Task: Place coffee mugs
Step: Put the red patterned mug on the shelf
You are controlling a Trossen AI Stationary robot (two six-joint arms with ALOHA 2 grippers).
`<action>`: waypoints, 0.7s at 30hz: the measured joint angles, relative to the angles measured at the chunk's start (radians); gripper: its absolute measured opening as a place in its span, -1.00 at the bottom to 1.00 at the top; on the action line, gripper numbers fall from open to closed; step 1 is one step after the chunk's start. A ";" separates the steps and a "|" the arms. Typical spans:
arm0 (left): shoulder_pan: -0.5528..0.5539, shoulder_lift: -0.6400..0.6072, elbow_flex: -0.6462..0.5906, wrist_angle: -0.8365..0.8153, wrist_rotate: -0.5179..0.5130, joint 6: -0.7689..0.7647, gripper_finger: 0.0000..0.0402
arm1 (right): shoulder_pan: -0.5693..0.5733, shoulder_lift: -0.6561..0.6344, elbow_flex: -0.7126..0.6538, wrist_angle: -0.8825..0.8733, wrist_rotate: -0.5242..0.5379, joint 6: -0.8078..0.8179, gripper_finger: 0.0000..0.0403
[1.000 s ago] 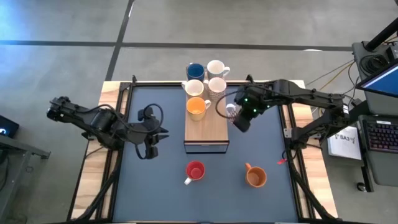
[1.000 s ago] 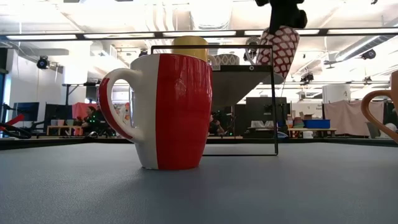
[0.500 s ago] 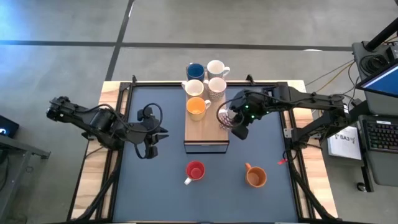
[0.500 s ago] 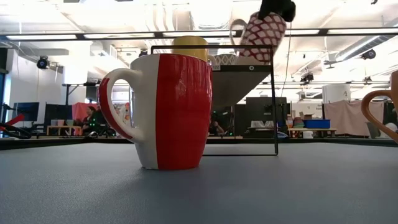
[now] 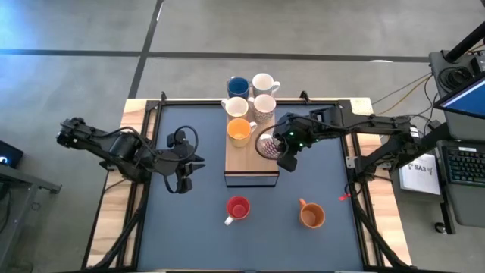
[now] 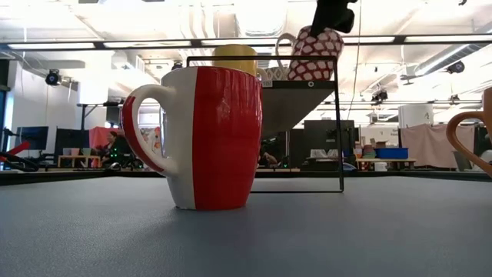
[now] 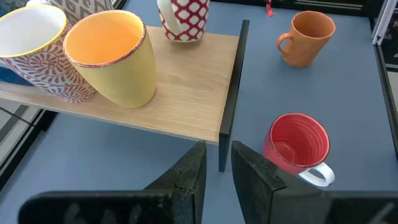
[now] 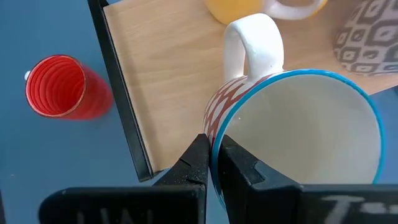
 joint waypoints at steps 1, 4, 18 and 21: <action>0.000 0.000 0.000 0.000 0.000 0.000 -0.72 | -0.001 0.005 0.000 0.002 0.000 0.006 -0.94; 0.000 0.000 0.000 -0.002 0.000 0.000 -0.72 | -0.001 0.015 0.000 0.006 0.004 0.017 -0.94; 0.000 0.000 0.000 -0.030 0.000 0.000 -0.72 | -0.007 0.133 0.262 -0.088 0.099 0.068 -0.94; 0.000 0.000 0.000 -0.042 0.000 0.000 -0.72 | -0.007 0.209 0.367 -0.245 0.102 0.076 -0.94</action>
